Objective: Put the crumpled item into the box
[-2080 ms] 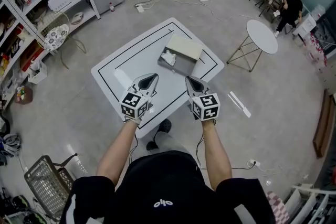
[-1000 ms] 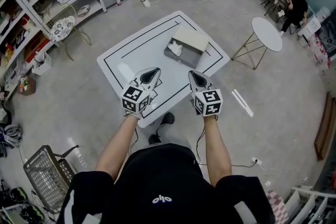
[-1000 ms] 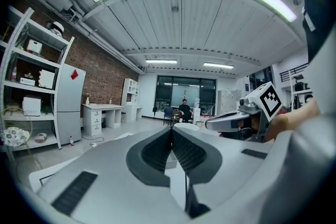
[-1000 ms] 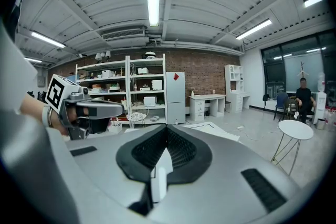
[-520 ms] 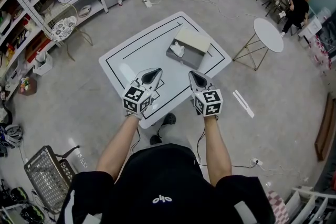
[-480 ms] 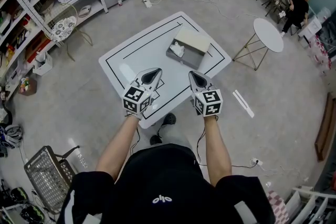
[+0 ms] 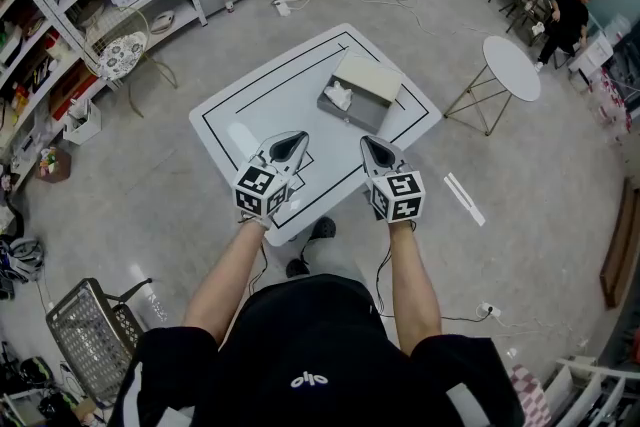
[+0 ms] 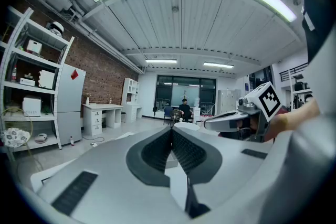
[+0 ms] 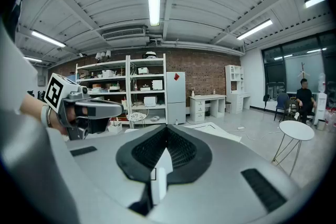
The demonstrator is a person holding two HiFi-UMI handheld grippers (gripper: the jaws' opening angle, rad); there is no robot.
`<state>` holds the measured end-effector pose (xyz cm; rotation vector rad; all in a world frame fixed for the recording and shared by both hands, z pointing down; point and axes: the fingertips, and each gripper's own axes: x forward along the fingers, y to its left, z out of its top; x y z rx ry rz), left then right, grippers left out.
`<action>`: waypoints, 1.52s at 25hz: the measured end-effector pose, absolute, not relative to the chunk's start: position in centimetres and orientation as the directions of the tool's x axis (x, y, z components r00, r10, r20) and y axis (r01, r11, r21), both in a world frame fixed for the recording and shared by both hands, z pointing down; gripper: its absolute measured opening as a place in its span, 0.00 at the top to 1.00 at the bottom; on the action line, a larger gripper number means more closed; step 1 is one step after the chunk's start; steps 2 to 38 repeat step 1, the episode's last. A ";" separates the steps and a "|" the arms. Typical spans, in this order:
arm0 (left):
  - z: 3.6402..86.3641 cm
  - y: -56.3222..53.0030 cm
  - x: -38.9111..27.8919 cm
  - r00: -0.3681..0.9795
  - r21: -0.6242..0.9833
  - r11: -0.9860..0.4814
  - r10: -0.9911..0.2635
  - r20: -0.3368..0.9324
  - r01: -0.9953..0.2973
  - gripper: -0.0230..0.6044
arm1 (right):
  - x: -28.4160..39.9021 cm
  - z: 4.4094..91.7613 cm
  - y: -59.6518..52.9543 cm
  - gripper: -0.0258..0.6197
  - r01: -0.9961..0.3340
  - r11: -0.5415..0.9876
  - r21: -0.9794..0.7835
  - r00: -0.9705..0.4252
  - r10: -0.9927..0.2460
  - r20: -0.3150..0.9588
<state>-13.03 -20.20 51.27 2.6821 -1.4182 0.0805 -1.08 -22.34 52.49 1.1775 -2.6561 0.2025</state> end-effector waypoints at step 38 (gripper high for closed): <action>51.3 -20.1 -13.0 0.563 0.069 -0.559 -0.821 0.097 -0.826 0.95 | -1.0 52.5 -22.3 0.95 -0.744 0.668 -0.034 -0.651 -0.712 0.262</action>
